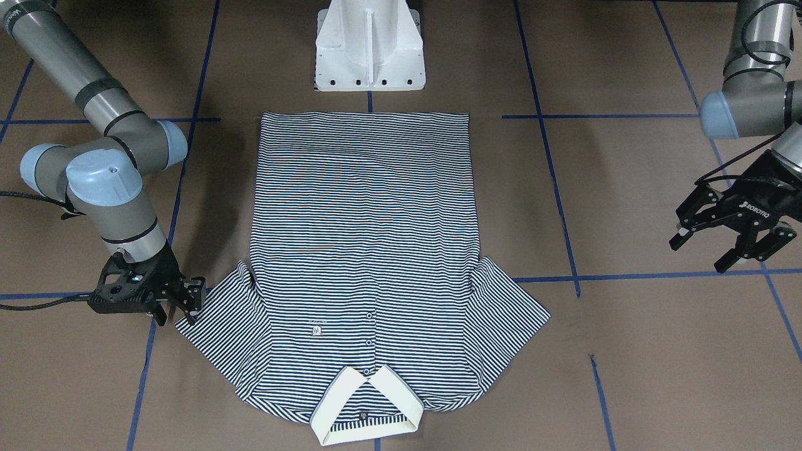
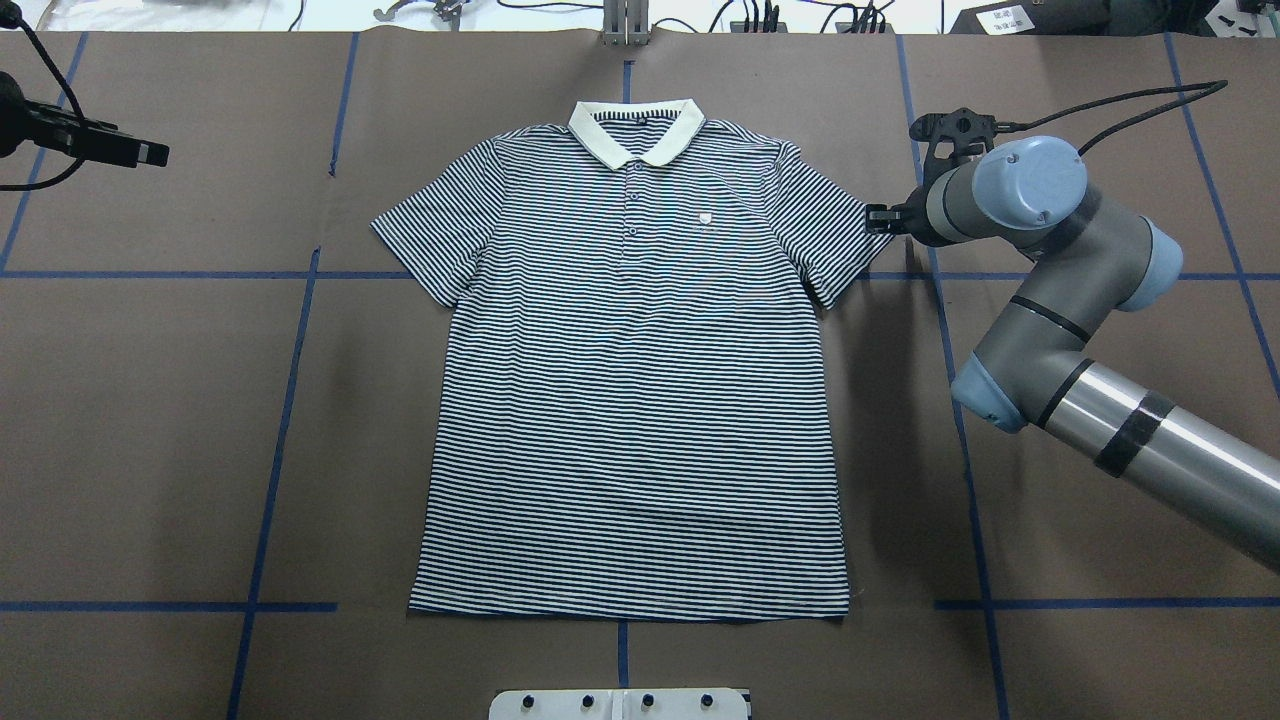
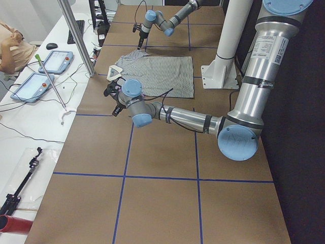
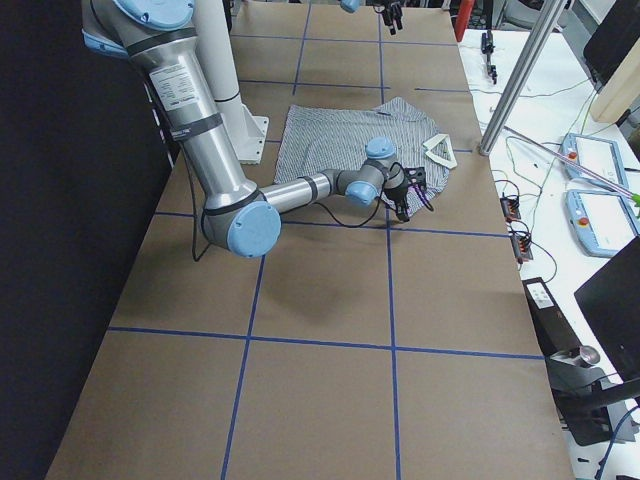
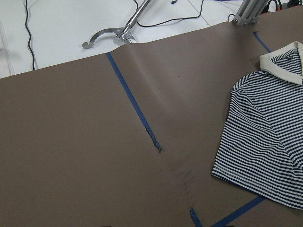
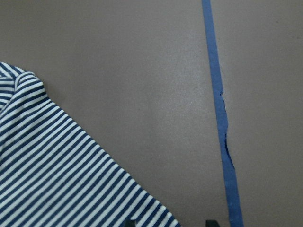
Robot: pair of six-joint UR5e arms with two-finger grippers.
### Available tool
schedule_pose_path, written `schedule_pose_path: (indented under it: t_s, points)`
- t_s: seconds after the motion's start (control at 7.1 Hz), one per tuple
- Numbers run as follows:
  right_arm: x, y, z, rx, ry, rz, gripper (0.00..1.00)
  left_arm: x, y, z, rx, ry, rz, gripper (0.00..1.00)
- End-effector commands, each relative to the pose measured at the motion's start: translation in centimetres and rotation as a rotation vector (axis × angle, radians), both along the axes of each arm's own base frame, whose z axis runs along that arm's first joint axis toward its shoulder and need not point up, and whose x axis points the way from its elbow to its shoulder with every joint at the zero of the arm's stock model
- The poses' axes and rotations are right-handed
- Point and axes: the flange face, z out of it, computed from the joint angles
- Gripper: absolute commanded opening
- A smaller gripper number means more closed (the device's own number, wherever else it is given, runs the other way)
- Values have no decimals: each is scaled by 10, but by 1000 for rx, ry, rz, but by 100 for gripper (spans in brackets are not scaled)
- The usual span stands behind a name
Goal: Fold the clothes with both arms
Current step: 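Move the right gripper toward the shirt's shoulder nearest it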
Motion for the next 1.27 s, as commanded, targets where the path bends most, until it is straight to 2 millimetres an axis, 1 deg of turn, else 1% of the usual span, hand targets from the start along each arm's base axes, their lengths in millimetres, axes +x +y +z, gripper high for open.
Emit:
schedule_pose_path:
  t_s: [0.0, 0.28, 0.42, 0.56, 0.7, 0.84, 0.99, 1.13]
  points:
    - [-3, 2, 0, 1, 2, -3, 56, 1, 0, 0, 1, -1, 2, 84]
    - [-3, 2, 0, 1, 2, -2, 54, 1, 1, 1, 0, -1, 2, 84]
    - [-4, 1, 6, -6, 10, -2, 54, 1, 1, 1, 0, -1, 2, 84]
    - [-7, -1, 4, -5, 13, 0, 53, 1, 1, 0, 1, -1, 2, 84]
    - [-6, -2, 4, -4, 12, 1, 47, 1, 1, 1, 0, -1, 2, 84]
    - [-7, -2, 2, -2, 10, 0, 31, 1, 1, 1, 0, -1, 2, 84]
    - [-6, -2, 2, -3, 9, 2, 0, 0, 2, 2, 2, -2, 1, 84]
    - [-6, -3, 1, -1, 11, 2, 0, 0, 2, 2, 1, -2, 3, 84]
